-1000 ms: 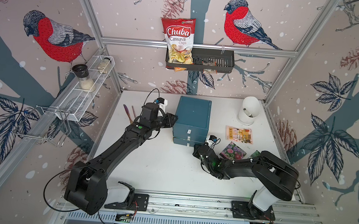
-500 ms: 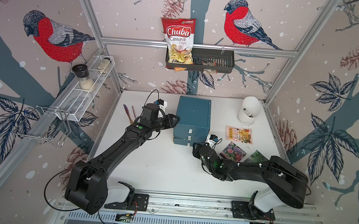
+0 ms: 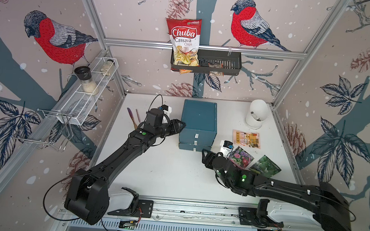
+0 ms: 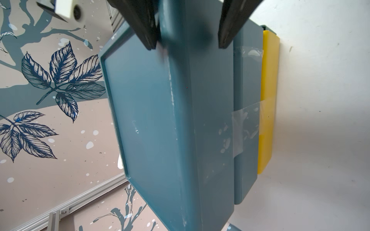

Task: Take the seed bags out of the drawer
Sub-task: Close the drawer of the storage box, then reset both arms

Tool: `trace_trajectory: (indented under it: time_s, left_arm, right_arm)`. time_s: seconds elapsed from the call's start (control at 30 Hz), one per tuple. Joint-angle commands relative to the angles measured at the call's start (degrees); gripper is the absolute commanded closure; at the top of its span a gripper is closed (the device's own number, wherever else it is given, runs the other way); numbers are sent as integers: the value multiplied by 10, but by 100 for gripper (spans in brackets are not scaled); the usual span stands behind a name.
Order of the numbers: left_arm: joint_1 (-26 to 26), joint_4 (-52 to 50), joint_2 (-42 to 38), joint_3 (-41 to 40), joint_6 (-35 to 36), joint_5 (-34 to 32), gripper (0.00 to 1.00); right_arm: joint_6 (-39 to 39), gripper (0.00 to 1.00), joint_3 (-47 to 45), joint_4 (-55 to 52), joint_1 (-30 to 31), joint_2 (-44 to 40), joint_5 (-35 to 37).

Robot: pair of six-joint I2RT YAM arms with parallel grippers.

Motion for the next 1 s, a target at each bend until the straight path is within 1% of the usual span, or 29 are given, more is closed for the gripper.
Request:
trace_trajectory:
  time_s: [0.0,0.1,0.2,0.3,0.4,0.53,0.6,0.7,0.77,0.8,0.87,0.9,0.93,0.97]
  left_arm:
    - [-7,-71,-1,0,-2,10,47]
    - [-8,-86,-3,10,1,-1,46]
    - [-8,-113,-8,28,16,-38,43]
    - [-8,-154,-16,68,38,-83,40]
    - [-8,-184,-33,109,62,-124,36]
    - [-8,-211,-64,157,95,-173,31]
    - [-8,-207,-88,167,110,-194,30]
    - [-8,-190,-136,165,130,-234,23]
    - [-8,-183,-165,160,144,-271,19]
    - [-8,-179,-179,156,153,-299,17]
    - [-9,-158,-207,136,174,-374,13]
    - [-8,-131,-223,118,189,-414,12]
    - [-8,-105,-236,100,199,-449,11]
    - [-8,-72,-251,74,204,-488,10]
  right_arm:
    - [-34,30,13,-62,13,-45,-16]
    - [-41,28,13,-75,16,-96,-25]
    - [-51,25,19,-86,18,-138,-31]
    - [-61,21,22,-87,17,-174,-33]
    - [-85,15,17,-59,11,-212,-56]
    - [-107,7,13,-39,-15,-254,-92]
    - [-112,6,14,-39,-33,-265,-108]
    - [-120,5,20,-43,-60,-266,-119]
    - [-121,5,29,-57,-67,-257,-83]
    - [-114,1,31,-65,-69,-251,-41]
    - [-104,0,22,-72,-75,-242,45]
    - [-106,0,15,-76,-82,-240,82]
    - [-119,0,4,-63,-91,-239,103]
    - [-154,0,-11,-37,-106,-240,122]
